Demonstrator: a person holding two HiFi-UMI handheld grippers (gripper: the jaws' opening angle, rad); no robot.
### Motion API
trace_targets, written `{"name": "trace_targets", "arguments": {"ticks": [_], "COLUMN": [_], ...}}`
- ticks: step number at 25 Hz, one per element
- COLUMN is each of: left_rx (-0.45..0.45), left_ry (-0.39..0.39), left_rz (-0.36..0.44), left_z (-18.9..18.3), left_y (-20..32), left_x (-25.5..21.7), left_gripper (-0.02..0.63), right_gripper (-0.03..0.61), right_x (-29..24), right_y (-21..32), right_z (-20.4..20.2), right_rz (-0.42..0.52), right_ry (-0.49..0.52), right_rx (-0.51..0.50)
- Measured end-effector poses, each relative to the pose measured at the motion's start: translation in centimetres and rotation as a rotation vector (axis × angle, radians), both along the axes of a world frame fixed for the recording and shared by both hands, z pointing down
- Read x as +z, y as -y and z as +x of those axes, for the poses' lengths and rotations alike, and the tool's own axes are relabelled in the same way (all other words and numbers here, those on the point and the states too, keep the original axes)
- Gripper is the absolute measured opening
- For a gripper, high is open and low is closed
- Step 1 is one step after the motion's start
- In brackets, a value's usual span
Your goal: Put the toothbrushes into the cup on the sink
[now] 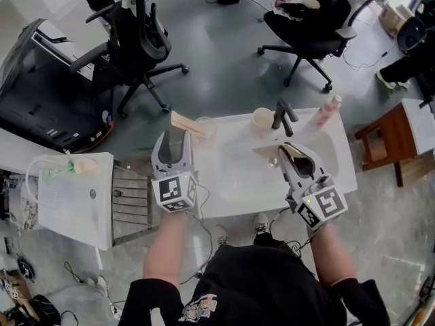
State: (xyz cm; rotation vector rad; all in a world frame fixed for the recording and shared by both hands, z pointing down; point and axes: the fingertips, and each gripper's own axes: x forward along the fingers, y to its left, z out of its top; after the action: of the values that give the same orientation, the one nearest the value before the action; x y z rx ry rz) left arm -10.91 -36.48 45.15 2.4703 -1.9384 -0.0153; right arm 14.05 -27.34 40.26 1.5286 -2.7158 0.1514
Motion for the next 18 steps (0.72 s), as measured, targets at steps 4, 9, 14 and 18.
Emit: {"name": "trace_targets", "arguments": {"ticks": [4,9,14,18], "left_rx": [0.031,0.081,0.116,0.146], "left_ry": [-0.019,-0.041,-0.016,-0.001], "left_rz": [0.055,0.092,0.080,0.065], "left_z": [0.5,1.3,2.5,3.2], "left_y": [-2.0,-4.6,-7.3,-8.7], "left_x": [-3.0,-5.6,-7.5,-7.6], "left_gripper": [0.186,0.135,0.048,0.018], "right_gripper": [0.069,0.069,0.069,0.069], "right_x": [-0.7,-1.7,-2.5,-2.3], "right_y": [0.4,1.7,3.3,4.8], "right_z": [0.4,1.3,1.7,1.6], "right_rz": [0.027,0.080,0.117,0.127], "right_ry": [-0.009,-0.044,-0.063,-0.074], "right_rx": [0.022,0.065,0.090,0.100]}}
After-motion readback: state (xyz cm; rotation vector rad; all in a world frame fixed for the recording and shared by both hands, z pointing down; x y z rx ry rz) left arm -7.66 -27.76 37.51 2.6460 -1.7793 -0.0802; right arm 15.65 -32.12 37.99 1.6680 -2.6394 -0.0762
